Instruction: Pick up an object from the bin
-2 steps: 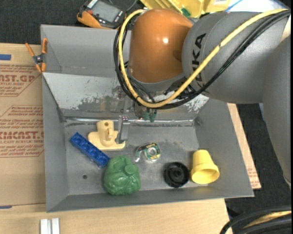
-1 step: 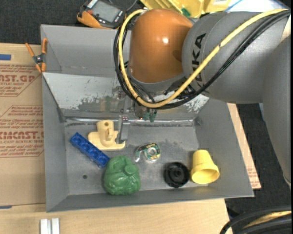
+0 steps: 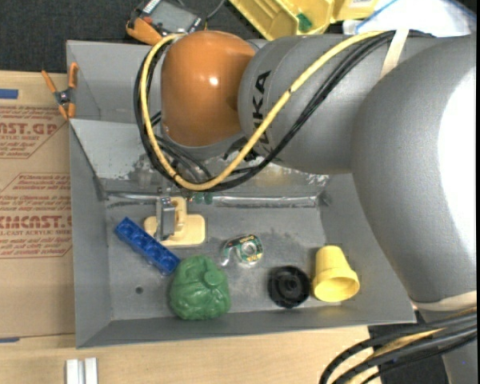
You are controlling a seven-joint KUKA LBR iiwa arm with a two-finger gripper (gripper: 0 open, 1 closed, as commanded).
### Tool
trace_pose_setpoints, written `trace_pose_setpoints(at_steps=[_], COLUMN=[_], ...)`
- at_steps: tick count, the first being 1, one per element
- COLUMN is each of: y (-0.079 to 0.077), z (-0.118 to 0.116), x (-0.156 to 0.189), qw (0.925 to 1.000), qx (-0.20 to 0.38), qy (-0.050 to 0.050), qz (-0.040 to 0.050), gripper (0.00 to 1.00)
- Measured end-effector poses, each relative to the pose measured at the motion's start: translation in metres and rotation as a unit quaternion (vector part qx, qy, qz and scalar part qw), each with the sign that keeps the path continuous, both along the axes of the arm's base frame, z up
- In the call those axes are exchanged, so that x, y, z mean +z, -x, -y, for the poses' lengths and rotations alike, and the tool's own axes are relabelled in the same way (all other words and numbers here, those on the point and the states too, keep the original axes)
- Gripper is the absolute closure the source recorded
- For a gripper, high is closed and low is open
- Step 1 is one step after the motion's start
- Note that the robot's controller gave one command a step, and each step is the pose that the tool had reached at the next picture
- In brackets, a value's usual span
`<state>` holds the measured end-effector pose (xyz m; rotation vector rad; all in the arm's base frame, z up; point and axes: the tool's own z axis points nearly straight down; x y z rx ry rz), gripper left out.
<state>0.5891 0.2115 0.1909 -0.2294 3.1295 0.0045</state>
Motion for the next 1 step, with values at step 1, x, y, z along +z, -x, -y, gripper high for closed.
trace_pose_setpoints(at_steps=[1], y=[0.0119], z=[0.0093], x=[-0.0029], qw=[1.0], qx=[-0.005], qy=[-0.001], qz=[0.0001], gripper=[0.0])
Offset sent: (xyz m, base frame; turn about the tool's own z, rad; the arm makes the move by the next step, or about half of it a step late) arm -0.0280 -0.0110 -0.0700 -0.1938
